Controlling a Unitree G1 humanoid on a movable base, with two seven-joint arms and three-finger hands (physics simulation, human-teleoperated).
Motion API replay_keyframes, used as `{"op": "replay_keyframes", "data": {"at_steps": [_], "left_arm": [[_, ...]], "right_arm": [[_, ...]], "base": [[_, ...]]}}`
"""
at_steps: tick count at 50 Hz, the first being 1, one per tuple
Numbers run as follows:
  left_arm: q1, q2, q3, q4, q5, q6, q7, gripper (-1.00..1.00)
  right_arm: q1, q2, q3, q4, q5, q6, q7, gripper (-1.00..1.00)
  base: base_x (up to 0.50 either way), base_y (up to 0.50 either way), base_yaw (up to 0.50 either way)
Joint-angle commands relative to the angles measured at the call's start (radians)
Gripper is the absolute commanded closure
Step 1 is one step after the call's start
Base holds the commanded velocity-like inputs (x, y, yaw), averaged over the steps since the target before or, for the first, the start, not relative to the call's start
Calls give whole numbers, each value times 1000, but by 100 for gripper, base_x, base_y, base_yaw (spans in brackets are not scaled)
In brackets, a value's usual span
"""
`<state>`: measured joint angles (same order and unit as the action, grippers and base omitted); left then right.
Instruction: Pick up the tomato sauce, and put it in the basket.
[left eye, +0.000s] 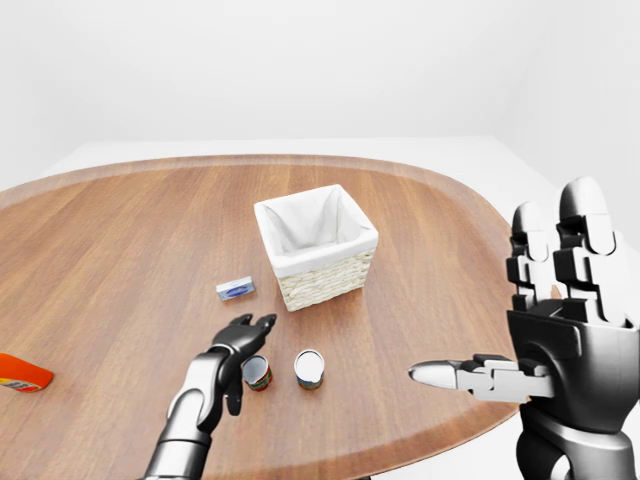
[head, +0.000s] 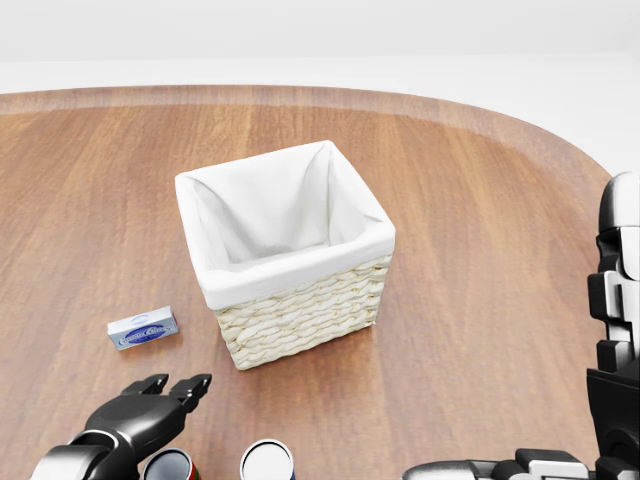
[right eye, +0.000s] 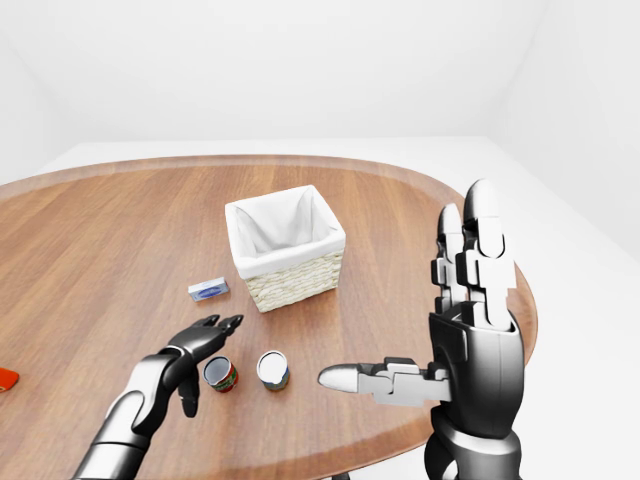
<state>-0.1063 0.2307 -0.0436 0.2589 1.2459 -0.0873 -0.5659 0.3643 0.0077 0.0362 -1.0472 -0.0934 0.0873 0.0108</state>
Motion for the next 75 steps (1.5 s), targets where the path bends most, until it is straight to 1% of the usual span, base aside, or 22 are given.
{"op": "replay_keyframes", "data": {"at_steps": [1, 6, 9, 12, 16, 22, 27, 32, 34, 38, 45, 53, 54, 56, 62, 66, 71, 75], "left_arm": [[9, -20, -4, -12, -71, 0, -59, -100], [12, -22, -15, -3, -53, 0, -43, -100], [10, -25, -18, -2, -49, 0, -43, -100], [21, -30, -20, -25, -54, 0, -59, -100], [18, -30, -21, -16, -53, 0, -52, -100], [19, -20, -23, 21, -33, 0, -18, -100], [16, -17, -21, 35, -27, 0, -12, -100], [36, -21, -27, 22, -24, 0, -16, -100], [41, -20, -34, 38, -9, 0, 5, -100], [57, -11, -33, 40, 2, 0, 18, -100], [48, -19, -25, 24, -14, 0, -6, -100], [53, -27, -32, -4, -14, 0, -18, -100], [48, -28, -36, 10, -5, 0, -3, -100], [46, -25, -39, 19, 2, 0, 3, -100], [41, -27, -37, 13, -2, 0, -5, -100], [53, -25, -41, 16, 8, 0, 8, -100], [53, -28, -43, 16, 9, 0, 5, -100], [52, -29, -52, 43, 28, 0, 32, -100]], "right_arm": [[-6, 0, -1, 0, 0, 0, -1, -100], [-8, -1, -3, 0, 2, 0, 0, -100], [-7, -1, -6, 0, 4, 0, 0, -100], [-7, -1, -5, 0, 3, 0, 0, -100], [-5, -1, -7, 0, 5, 0, 0, -100], [-4, 0, -4, 0, 2, 0, 0, -100], [-8, 2, 4, 0, -7, 0, 1, -100], [-8, 3, 2, 0, -5, 0, 1, -100], [-8, 3, 3, 0, -6, 0, 1, -100], [-6, 3, 2, 0, -5, 0, 1, -100], [-10, 4, 6, 0, -10, 0, 2, -100], [-6, 4, 7, 0, -10, 0, 3, -100], [-6, 4, 8, 0, -10, 0, 3, -100], [-9, 4, 8, 0, -12, 0, 3, -100], [-11, 5, 9, 0, -14, 0, 2, -100], [-10, 5, 5, 0, -10, 0, 2, -100], [-12, 5, 7, 0, -13, 0, 2, -100], [-10, 5, 5, 0, -9, 0, 2, -100]], "base": [[0, 0, 0], [0, 0, 0], [0, 0, 0], [0, 0, 0], [0, 0, 0], [0, 0, 0], [0, 0, 0], [0, 0, 0], [0, 0, 0], [0, 0, 0], [0, 0, 0], [0, 0, 0], [0, 0, 0], [0, 0, 0], [0, 0, 0], [0, 0, 0], [0, 0, 0], [0, 0, 0]]}}
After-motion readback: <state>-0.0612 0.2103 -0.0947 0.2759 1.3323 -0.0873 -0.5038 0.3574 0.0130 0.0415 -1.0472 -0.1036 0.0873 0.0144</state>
